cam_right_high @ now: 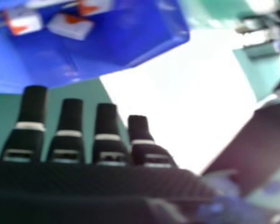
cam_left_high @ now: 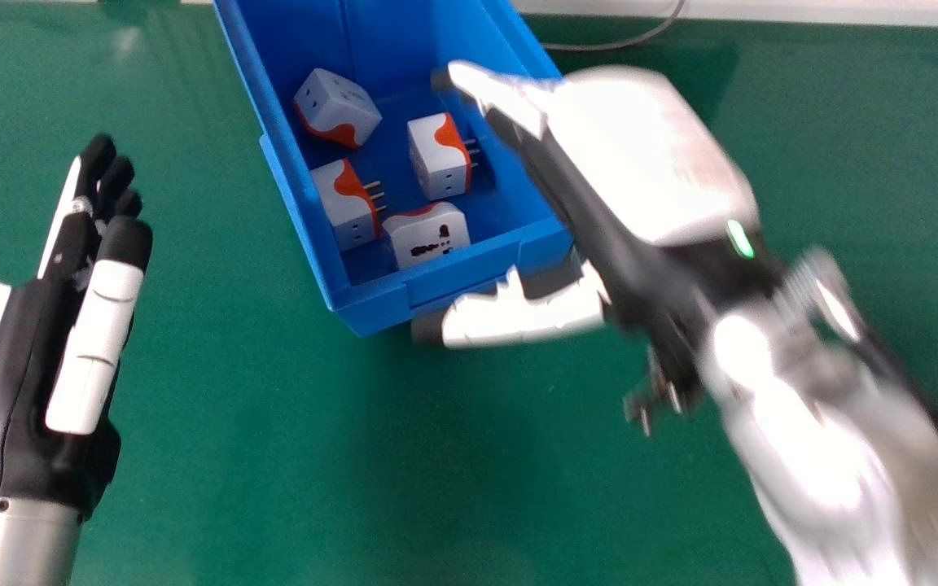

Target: Pick all objects and put in blue box

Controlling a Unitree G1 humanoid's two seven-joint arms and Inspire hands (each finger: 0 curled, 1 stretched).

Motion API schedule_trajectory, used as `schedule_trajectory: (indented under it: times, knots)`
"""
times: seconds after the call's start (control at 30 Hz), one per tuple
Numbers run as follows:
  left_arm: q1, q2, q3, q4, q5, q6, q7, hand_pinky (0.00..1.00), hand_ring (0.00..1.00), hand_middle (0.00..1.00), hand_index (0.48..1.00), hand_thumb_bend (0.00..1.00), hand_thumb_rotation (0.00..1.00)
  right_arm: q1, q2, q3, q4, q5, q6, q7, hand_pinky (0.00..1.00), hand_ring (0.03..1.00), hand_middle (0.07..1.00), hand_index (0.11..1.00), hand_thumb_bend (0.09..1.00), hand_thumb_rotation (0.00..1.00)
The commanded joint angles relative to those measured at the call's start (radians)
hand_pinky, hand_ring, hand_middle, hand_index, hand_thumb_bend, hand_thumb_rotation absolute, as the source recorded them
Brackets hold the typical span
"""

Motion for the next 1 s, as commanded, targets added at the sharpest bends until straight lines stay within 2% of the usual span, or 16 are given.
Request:
schedule_trajectory:
  times: [0.0,0.07,0.13,0.17,0.2,0.3,0.37,0.47,0.6,0.7,0.8,0.97]
  knots:
    - [0.004,-0.001,0.001,-0.023,-0.002,-0.029,-0.005,1.00,1.00,0.99,0.979,0.74,0.99,0.068,0.036,-0.073,-0.070,0.075,-0.050,-0.061,0.67,0.829,0.865,0.879,0.616,0.60]
    - [0.012,-0.004,0.002,-0.019,-0.004,-0.036,-0.007,1.00,1.00,0.99,0.979,0.74,0.99,0.116,0.044,-0.111,-0.077,0.123,-0.077,-0.078,0.67,0.829,0.865,0.879,0.616,0.60]
    - [0.021,-0.008,0.002,-0.016,-0.004,-0.043,-0.008,1.00,0.99,0.99,0.977,0.73,1.00,0.153,0.049,-0.141,-0.073,0.155,-0.108,-0.094,0.67,0.835,0.871,0.883,0.597,0.63]
    - [0.026,-0.010,0.002,-0.015,-0.005,-0.049,-0.010,1.00,0.99,0.99,0.975,0.73,1.00,0.174,0.055,-0.157,-0.070,0.172,-0.121,-0.102,0.68,0.841,0.879,0.889,0.577,0.68]
    - [0.033,-0.013,0.002,-0.013,-0.007,-0.056,-0.014,1.00,0.99,0.99,0.975,0.73,1.00,0.197,0.060,-0.170,-0.069,0.188,-0.130,-0.110,0.68,0.841,0.879,0.889,0.577,0.68]
    - [0.050,-0.021,0.003,-0.006,-0.020,-0.072,-0.027,1.00,0.99,0.99,0.974,0.72,1.00,0.254,0.081,-0.194,-0.066,0.216,-0.145,-0.129,0.69,0.848,0.890,0.893,0.526,0.81]
    - [0.063,-0.026,0.005,-0.004,-0.027,-0.082,-0.034,1.00,0.99,0.99,0.973,0.72,1.00,0.287,0.092,-0.204,-0.068,0.227,-0.157,-0.138,0.70,0.849,0.892,0.893,0.512,0.84]
    - [0.085,-0.034,0.005,-0.012,-0.026,-0.084,-0.033,1.00,0.99,0.99,0.974,0.71,0.99,0.339,0.116,-0.222,-0.055,0.259,-0.188,-0.168,0.71,0.852,0.896,0.892,0.488,0.92]
    - [0.108,-0.041,0.005,-0.015,-0.036,-0.093,-0.041,1.00,1.00,1.00,0.982,0.71,0.99,0.391,0.136,-0.245,-0.030,0.330,-0.225,-0.179,0.73,0.861,0.900,0.893,0.485,0.97]
    - [0.125,-0.052,0.003,-0.020,-0.037,-0.092,-0.034,1.00,1.00,1.00,0.987,0.70,0.99,0.415,0.145,-0.257,-0.003,0.387,-0.260,-0.180,0.77,0.883,0.916,0.908,0.488,0.98]
    - [0.136,-0.066,0.000,-0.021,-0.034,-0.101,-0.031,1.00,1.00,1.00,0.990,0.71,0.99,0.430,0.156,-0.264,0.029,0.440,-0.295,-0.182,0.78,0.894,0.925,0.916,0.488,0.98]
    - [0.145,-0.074,-0.008,-0.024,-0.024,-0.096,-0.023,1.00,1.00,1.00,0.997,0.70,0.97,0.444,0.172,-0.260,0.076,0.497,-0.316,-0.174,0.92,0.964,0.976,0.972,0.500,1.00]
